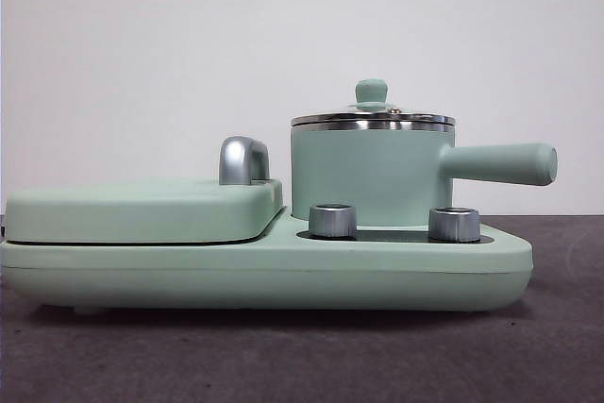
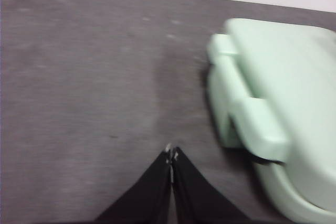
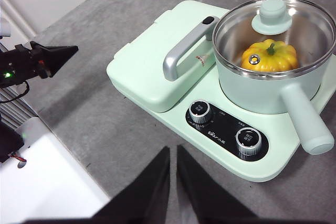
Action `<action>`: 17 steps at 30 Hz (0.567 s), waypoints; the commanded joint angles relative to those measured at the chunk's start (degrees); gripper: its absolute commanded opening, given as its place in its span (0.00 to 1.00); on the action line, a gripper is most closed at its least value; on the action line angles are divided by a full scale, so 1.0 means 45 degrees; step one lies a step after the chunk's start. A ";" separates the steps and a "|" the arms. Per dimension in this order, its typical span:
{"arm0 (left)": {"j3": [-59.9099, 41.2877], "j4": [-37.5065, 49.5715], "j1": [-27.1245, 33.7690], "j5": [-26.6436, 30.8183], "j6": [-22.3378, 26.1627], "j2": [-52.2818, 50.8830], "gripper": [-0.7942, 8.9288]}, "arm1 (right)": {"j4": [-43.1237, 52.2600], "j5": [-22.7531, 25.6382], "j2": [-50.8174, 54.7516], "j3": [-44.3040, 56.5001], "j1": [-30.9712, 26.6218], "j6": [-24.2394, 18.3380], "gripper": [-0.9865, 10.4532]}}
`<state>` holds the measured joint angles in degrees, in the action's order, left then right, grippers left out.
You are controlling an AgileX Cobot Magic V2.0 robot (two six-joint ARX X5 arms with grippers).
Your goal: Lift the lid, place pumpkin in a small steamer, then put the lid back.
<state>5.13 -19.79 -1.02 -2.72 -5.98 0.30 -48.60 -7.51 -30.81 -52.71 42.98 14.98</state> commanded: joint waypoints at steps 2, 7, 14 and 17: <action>-0.0413 0.0777 0.0277 0.0384 0.0073 -0.0029 0.09 | 0.0136 0.0005 -0.0029 -0.0112 0.0112 -0.0102 0.10; -0.0729 0.1365 0.0306 0.0384 0.0078 -0.0029 0.09 | 0.0136 0.0005 -0.0029 -0.0112 0.0112 -0.0102 0.10; -0.0981 0.1962 0.0301 0.0384 0.0087 -0.0029 0.09 | 0.0141 0.0005 -0.0029 -0.0112 0.0112 -0.0102 0.10; -0.0981 0.1972 0.0257 0.0384 0.0087 -0.0029 0.09 | 0.0136 0.0005 -0.0029 -0.0112 0.0112 -0.0102 0.10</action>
<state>1.85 -10.39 0.23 -1.23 -5.98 0.30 -48.58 -7.51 -30.81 -52.71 42.98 14.98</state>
